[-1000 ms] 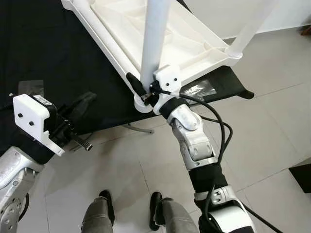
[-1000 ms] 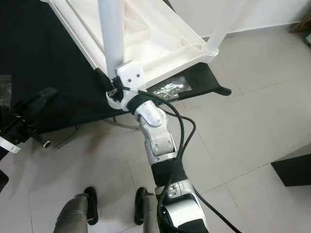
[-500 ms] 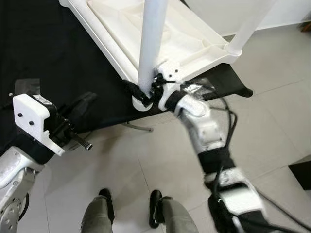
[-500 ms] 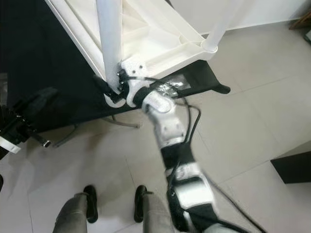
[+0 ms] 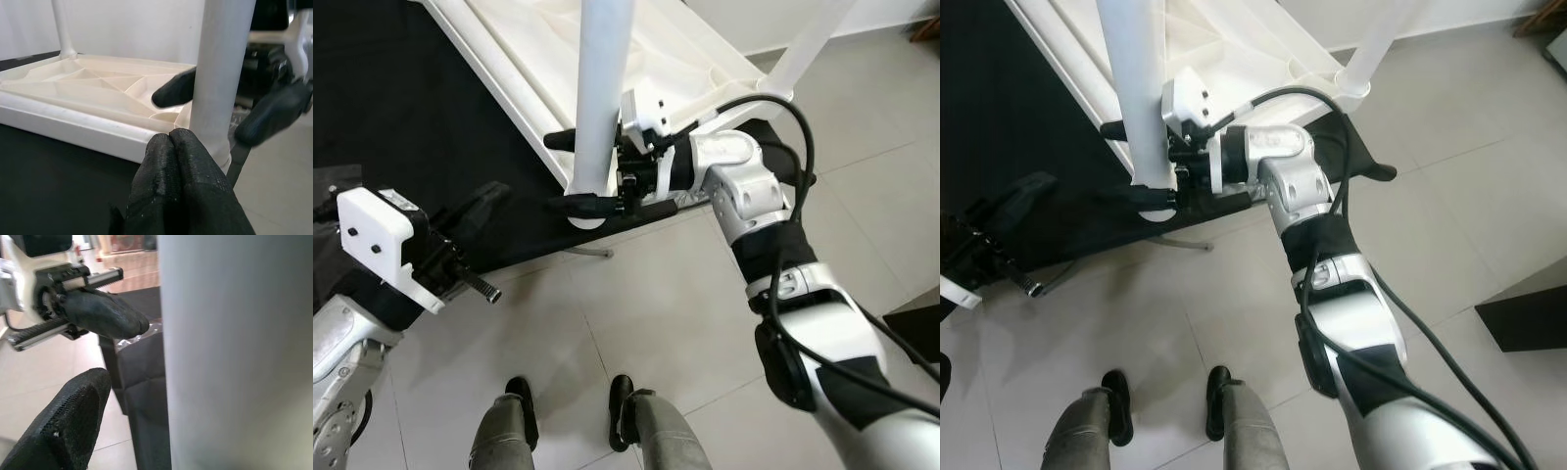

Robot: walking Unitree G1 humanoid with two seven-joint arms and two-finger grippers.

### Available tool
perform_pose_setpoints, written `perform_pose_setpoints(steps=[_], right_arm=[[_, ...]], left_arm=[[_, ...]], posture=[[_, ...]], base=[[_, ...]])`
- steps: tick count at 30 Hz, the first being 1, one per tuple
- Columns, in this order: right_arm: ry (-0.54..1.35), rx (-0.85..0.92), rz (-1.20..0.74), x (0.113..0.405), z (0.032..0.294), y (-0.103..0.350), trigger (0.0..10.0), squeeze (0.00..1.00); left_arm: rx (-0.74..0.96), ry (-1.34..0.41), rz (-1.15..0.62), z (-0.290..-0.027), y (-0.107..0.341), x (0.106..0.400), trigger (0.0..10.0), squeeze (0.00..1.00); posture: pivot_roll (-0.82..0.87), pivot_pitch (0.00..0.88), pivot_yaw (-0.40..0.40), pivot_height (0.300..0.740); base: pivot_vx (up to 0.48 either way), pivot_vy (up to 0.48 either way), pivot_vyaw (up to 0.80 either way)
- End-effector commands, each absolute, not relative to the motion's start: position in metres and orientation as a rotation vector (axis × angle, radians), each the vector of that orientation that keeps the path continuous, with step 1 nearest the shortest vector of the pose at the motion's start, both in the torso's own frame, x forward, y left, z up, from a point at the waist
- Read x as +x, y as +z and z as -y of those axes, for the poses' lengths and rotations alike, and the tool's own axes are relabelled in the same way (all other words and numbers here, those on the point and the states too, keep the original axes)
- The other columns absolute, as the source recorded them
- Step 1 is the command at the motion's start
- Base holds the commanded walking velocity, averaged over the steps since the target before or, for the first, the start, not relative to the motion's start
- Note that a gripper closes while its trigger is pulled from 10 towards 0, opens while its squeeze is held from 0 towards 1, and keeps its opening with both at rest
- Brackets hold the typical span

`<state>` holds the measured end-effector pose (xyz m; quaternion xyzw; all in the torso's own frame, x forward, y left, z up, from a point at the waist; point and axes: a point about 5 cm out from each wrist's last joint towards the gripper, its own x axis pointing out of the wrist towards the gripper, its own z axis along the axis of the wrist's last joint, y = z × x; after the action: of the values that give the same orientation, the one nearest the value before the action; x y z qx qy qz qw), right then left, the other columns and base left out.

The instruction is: Building children table

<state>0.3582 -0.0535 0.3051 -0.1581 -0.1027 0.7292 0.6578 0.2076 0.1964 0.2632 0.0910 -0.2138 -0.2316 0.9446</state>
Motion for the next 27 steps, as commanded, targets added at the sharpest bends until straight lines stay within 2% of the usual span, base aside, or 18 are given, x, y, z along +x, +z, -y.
perform_pose_setpoints(steps=[1, 2, 4, 5, 16, 19, 20, 21, 24, 26, 27], right_arm=[[1.698, -0.366, 0.221, 0.358, 0.055, 0.303, 8.9, 0.0], [1.712, -0.372, 0.215, 0.359, 0.057, 0.304, 2.5, 0.0], [1.73, -0.383, 0.204, 0.359, 0.058, 0.305, 2.5, 0.0], [1.747, -0.389, 0.195, 0.36, 0.06, 0.306, 0.0, 0.0], [1.728, -0.39, 0.154, 0.367, 0.072, 0.303, 0.0, 0.0], [1.617, -0.403, 0.133, 0.373, 0.093, 0.295, 0.0, 0.0], [1.617, -0.403, 0.133, 0.373, 0.093, 0.295, 0.0, 0.0], [1.463, -0.426, 0.103, 0.38, 0.111, 0.288, 0.0, 0.0], [1.405, -0.436, 0.091, 0.383, 0.117, 0.285, 0.0, 0.0], [1.24, -0.412, 0.057, 0.389, 0.129, 0.273, 0.0, 0.0], [1.24, -0.412, 0.057, 0.389, 0.129, 0.273, 0.0, 0.0]], left_arm=[[0.204, -0.492, 0.418, -0.195, 0.262, 0.202, 10.0, 0.0], [0.206, -0.494, 0.416, -0.194, 0.262, 0.201, 10.0, 0.0], [0.205, -0.498, 0.418, -0.193, 0.262, 0.2, 10.0, 0.0], [0.204, -0.5, 0.419, -0.193, 0.263, 0.199, 10.0, 0.0], [0.189, -0.593, 0.402, -0.193, 0.26, 0.184, 10.0, 0.0], [0.127, -0.715, 0.384, -0.19, 0.259, 0.168, 10.0, 0.0], [0.127, -0.715, 0.384, -0.19, 0.259, 0.168, 10.0, 0.0], [0.11, -0.74, 0.379, -0.188, 0.258, 0.166, 10.0, 0.0], [0.104, -0.748, 0.379, -0.187, 0.258, 0.166, 10.0, 0.0], [0.085, -0.767, 0.38, -0.185, 0.257, 0.166, 10.0, 0.0], [0.085, -0.767, 0.38, -0.185, 0.257, 0.166, 10.0, 0.0]], posture=[[0.18, 0.381, -0.183, 0.74], [0.18, 0.382, -0.184, 0.74], [0.19, 0.387, -0.188, 0.74], [0.19, 0.389, -0.19, 0.74], [0.18, 0.39, -0.194, 0.74], [0.17, 0.385, -0.192, 0.74], [0.17, 0.385, -0.192, 0.74], [0.16, 0.382, -0.191, 0.74], [0.16, 0.382, -0.191, 0.74], [0.14, 0.379, -0.195, 0.74], [0.14, 0.379, -0.195, 0.74]], base=[[0.0, 0.0, 0.0], [0.0, 0.0, 0.0], [0.0, 0.0, 0.0], [0.0, 0.0, 0.0], [0.0, 0.0, 0.0], [0.0, 0.0, 0.0], [0.0, 0.0, 0.0], [0.0, 0.0, 0.0], [0.0, 0.0, 0.0], [0.0, 0.0, 0.0], [0.0, 0.0, 0.0]])
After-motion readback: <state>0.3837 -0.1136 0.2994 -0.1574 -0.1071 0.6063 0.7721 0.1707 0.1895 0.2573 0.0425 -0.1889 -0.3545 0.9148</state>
